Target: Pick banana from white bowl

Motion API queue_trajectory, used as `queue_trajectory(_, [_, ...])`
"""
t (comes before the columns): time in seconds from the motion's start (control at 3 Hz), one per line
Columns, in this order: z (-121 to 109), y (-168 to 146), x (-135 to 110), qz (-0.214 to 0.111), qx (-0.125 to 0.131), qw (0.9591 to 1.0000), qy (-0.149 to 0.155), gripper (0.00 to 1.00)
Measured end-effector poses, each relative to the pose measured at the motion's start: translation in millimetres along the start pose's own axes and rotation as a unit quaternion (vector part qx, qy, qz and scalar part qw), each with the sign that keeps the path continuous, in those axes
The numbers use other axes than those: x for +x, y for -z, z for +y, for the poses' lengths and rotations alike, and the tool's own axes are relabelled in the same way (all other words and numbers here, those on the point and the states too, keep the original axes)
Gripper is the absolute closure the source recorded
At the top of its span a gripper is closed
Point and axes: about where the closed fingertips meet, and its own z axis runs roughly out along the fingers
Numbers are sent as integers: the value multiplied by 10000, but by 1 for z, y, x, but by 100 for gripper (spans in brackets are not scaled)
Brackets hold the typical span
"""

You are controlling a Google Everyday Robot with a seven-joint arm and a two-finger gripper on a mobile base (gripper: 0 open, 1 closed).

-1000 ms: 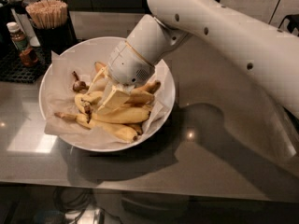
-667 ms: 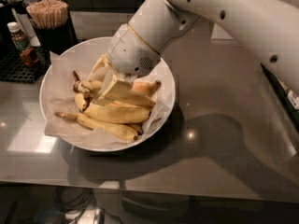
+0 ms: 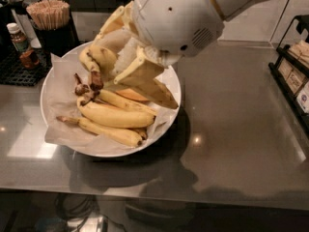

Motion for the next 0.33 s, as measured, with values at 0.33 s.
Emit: queue_trajectory(0.33, [0,1,-2,9,11,10000,22,100])
